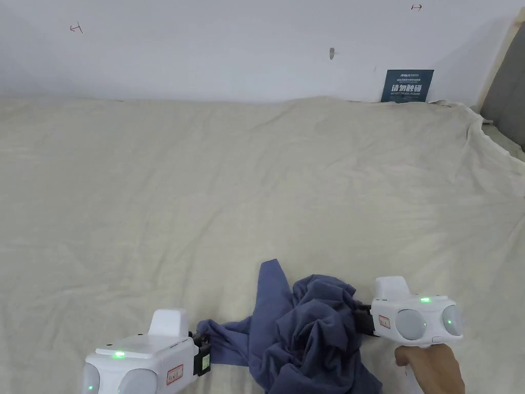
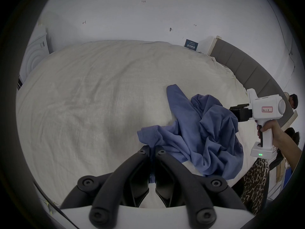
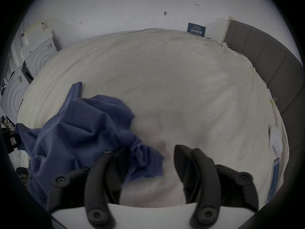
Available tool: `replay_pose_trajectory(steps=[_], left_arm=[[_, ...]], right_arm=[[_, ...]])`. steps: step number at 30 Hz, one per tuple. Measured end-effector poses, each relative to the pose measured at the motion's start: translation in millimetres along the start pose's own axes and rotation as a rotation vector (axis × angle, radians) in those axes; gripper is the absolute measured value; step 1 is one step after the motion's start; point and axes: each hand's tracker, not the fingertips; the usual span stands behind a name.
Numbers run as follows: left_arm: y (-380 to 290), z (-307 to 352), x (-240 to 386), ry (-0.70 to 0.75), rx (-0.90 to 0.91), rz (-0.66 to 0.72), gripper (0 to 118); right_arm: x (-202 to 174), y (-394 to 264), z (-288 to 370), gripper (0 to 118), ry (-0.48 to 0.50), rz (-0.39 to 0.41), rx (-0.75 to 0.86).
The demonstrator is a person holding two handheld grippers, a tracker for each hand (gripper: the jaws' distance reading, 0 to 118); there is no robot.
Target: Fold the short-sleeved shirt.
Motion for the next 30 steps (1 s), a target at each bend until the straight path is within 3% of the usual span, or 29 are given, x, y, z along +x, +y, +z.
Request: replay_pose_trajectory(steps=[2, 4, 8, 18, 30], left_arm=[[-1, 0, -1, -0.003, 0.000, 0.009, 3], [-2, 0, -3, -0.010, 0.001, 0.023, 3], [-2, 5, -6, -0.045, 0.020, 0.071, 3], [33, 37, -8, -0.075, 0.117, 0.140, 3], [167, 111, -51, 0.108, 0.361, 0.059, 3]], right_arm=[[-4, -2, 4, 18, 0.038, -0.020, 0.006], [-11, -3, 14, 16, 0.023, 0.006, 0.014], [0, -4, 33, 15, 0.034, 0.003, 0.069], [46, 20, 158, 15, 0.055, -0.022, 0.368], [94, 110, 248, 15, -0.044, -0.040, 0.569]])
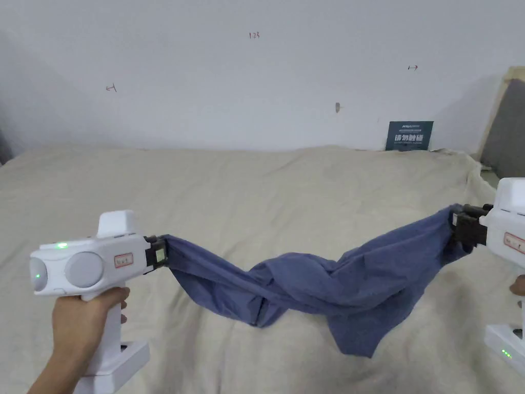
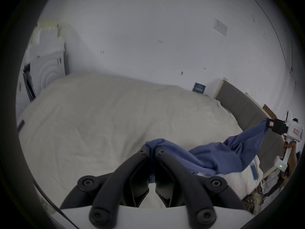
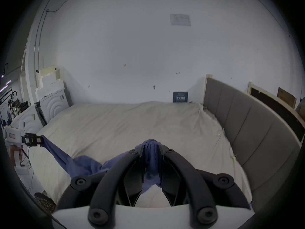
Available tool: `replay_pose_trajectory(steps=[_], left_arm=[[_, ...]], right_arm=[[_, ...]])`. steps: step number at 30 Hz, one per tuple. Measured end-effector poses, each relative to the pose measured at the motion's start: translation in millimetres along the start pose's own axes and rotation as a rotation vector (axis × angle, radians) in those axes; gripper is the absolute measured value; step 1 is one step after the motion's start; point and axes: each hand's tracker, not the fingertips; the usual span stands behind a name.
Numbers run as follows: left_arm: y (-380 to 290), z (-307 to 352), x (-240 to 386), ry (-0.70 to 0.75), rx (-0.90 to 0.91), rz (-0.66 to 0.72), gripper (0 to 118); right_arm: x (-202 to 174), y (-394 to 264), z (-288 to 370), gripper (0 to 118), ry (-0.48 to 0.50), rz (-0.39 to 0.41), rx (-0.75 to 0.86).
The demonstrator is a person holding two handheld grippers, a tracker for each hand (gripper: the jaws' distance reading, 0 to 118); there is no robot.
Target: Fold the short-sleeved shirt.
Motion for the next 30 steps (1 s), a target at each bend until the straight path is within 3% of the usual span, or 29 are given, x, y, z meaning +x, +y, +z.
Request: replay_pose_trajectory(steps=[19, 25, 30], left_arm=[[204, -43, -3, 0.153, 0.178, -0.112, 3], [237, -58, 2, 0.161, 0.218, -0.144, 3], [224, -82, 2, 0.155, 0.203, -0.176, 3]], right_arm=[[-3, 150, -100, 15, -0.058, 0.021, 0.133], [-12, 171, -121, 15, -0.061, 0.053, 0.167], [-13, 152, -147, 15, -0.056, 0.048, 0.141]])
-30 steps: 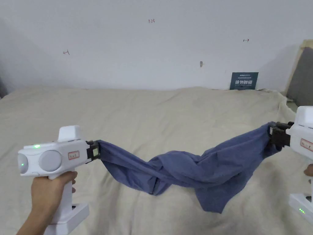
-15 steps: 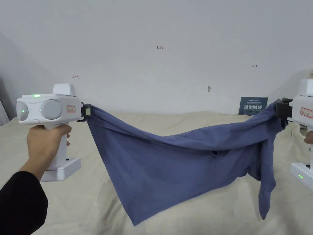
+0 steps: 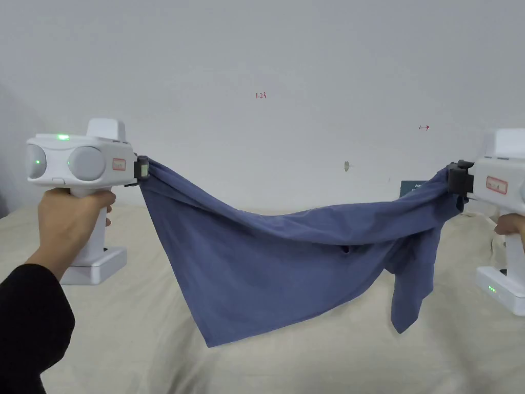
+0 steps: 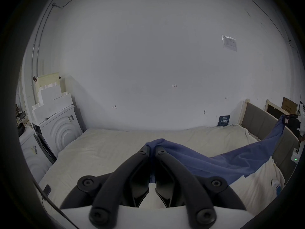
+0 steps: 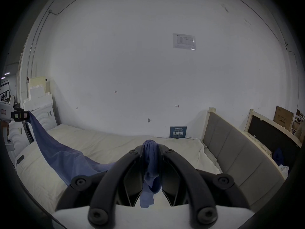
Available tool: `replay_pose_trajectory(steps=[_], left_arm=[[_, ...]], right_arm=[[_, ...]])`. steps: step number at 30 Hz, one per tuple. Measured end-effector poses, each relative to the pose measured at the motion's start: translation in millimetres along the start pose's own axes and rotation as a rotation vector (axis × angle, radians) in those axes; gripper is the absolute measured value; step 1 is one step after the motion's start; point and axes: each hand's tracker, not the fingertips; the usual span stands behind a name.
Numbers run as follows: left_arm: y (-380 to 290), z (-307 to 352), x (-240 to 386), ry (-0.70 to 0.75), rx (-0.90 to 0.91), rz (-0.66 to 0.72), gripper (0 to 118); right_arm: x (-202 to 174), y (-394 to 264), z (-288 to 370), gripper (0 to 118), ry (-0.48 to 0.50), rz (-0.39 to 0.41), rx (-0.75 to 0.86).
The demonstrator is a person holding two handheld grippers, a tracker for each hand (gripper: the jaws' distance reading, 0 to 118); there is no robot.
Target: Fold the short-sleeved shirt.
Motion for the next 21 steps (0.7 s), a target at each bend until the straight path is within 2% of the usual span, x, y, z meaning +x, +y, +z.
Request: replay_pose_trajectory(steps=[3, 12, 21], left_arm=[[-31, -15, 2, -0.019, -0.034, 0.008, 3], [-177, -26, 4, -0.043, -0.252, 0.053, 3], [-307, 18, -15, -0.050, -0.415, 0.115, 3]], right_arm=[[-2, -31, -10, 15, 0.005, 0.018, -0.033], [-6, -164, -13, 14, 0.024, -0.071, -0.261], [-17, -280, 63, 14, 0.044, -0.162, -0.387]])
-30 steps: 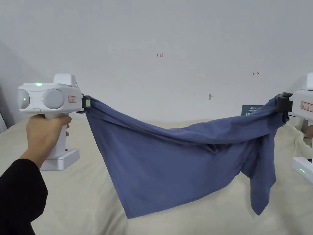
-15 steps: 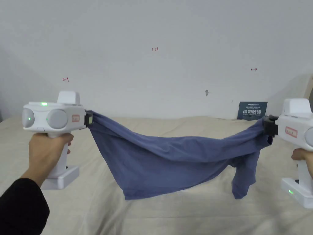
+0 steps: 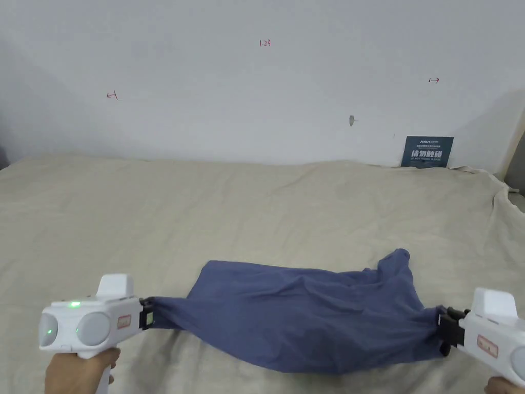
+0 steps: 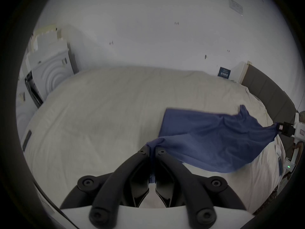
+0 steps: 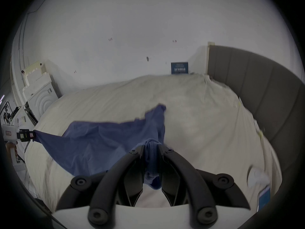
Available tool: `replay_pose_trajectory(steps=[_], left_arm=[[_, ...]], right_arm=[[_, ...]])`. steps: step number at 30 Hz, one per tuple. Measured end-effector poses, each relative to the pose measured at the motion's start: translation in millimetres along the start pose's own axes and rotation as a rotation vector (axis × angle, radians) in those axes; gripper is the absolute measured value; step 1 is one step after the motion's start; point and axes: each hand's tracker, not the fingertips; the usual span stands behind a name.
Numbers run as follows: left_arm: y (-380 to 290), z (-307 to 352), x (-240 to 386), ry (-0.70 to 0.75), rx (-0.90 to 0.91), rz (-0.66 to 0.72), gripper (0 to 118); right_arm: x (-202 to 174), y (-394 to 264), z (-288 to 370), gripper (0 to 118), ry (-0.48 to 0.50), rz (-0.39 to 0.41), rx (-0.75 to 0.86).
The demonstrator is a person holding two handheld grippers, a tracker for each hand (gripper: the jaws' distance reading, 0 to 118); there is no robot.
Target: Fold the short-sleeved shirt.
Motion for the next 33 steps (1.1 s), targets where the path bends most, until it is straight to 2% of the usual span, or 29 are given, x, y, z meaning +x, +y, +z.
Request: replay_pose_trajectory(steps=[5, 11, 19, 21, 23, 27, 33], left_arm=[[-63, 21, -19, 0.014, -0.060, 0.040, 3], [-110, 74, -38, 0.008, -0.056, 0.090, 3], [-163, 137, -44, 0.032, -0.053, 0.032, 3], [-176, 144, -42, 0.041, -0.066, 0.011, 3], [-186, 145, -41, 0.050, -0.084, -0.006, 3], [-201, 132, -38, 0.067, -0.122, 0.005, 3], [-212, 97, -40, 0.127, -0.225, 0.044, 3]], right_arm=[[4, -54, 42, 14, 0.007, -0.098, -0.026], [12, -92, 98, 14, 0.026, -0.148, -0.031], [8, -140, 164, 14, 0.019, -0.130, -0.092], [5, -153, 172, 14, 0.000, -0.087, -0.120], [2, -164, 175, 14, -0.019, -0.046, -0.142], [2, -179, 166, 14, -0.041, -0.051, -0.174], [2, -192, 135, 13, -0.127, -0.023, -0.250]])
